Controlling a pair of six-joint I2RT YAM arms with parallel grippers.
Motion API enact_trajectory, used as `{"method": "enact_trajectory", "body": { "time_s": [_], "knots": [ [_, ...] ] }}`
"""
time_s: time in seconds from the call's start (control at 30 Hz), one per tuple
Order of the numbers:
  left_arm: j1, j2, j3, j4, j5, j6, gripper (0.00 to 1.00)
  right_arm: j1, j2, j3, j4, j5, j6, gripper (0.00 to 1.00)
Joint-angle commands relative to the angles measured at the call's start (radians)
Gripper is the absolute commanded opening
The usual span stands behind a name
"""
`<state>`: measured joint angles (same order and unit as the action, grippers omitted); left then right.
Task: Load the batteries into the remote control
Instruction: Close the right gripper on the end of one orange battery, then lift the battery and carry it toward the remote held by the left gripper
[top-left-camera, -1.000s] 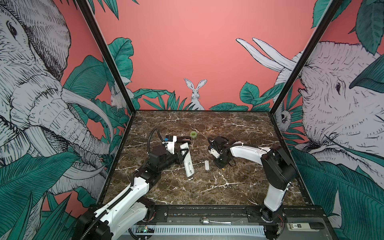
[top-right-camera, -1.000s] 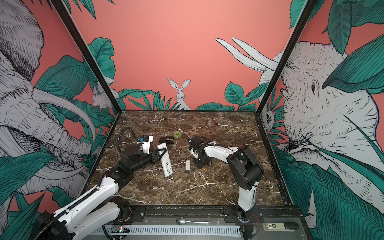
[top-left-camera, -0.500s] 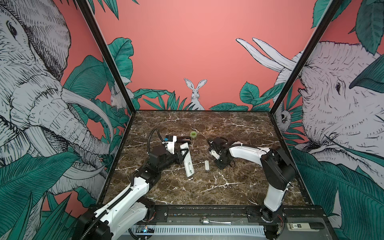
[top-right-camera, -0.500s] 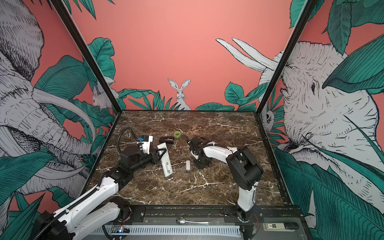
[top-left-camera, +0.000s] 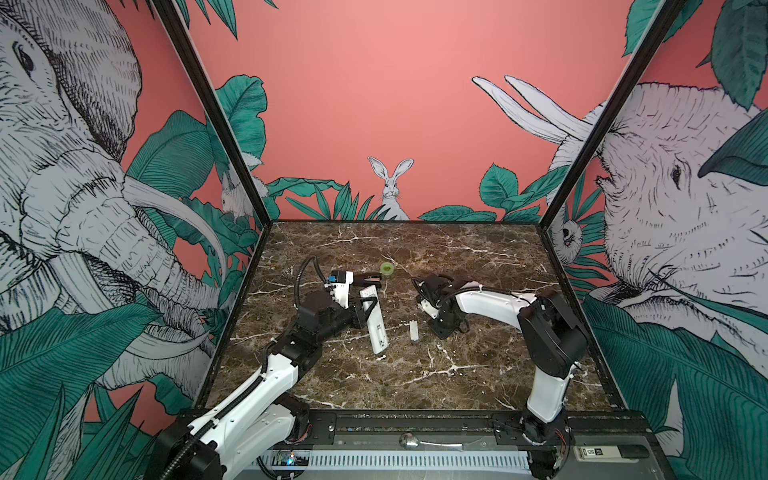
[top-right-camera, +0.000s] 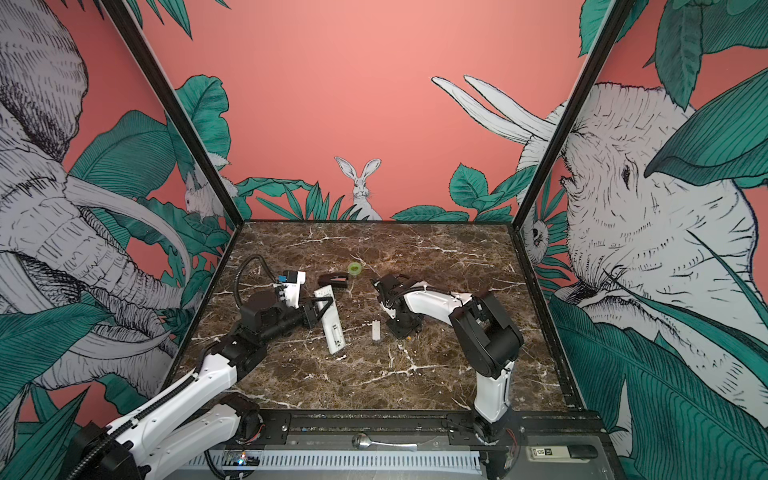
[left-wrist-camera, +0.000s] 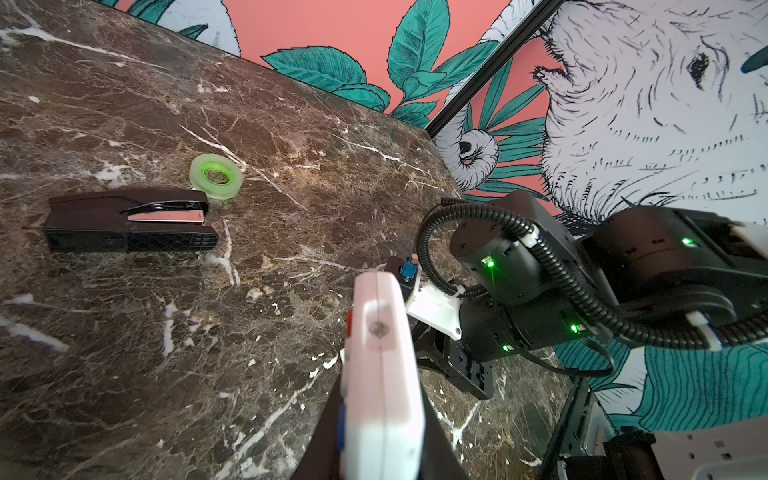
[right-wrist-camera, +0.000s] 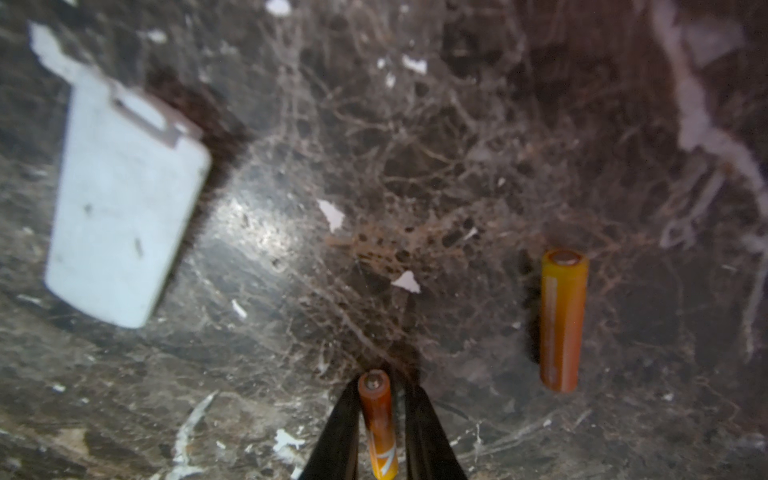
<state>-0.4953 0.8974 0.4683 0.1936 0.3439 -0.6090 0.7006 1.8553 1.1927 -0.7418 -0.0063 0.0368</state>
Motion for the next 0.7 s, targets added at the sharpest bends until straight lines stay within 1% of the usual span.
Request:
{"method": "enact_trajectory", "body": {
  "time_s": [0.0,0.17,0.37,0.57,0.67],
  "knots": [
    [0.007,-0.02,-0.002,0.037,0.009,0.003,0.0,0.006,0.032,0.014,-0.026,0.016,-0.008,0.21],
    [0.008,-0.023,-0.008,0.038,0.009,-0.001,0.0,0.008,0.035,0.012,-0.028,0.022,-0.009,0.16],
    [0.008,-0.036,-0.01,0.036,0.012,-0.009,0.0,0.015,0.003,-0.002,-0.024,0.022,-0.003,0.1],
    [0.008,-0.06,-0.011,0.018,0.013,-0.016,0.0,0.035,-0.067,-0.02,-0.008,0.024,0.012,0.08],
    [0.006,-0.064,-0.011,0.016,0.021,-0.024,0.0,0.058,-0.128,-0.035,0.017,0.014,0.025,0.06]
  ]
}}
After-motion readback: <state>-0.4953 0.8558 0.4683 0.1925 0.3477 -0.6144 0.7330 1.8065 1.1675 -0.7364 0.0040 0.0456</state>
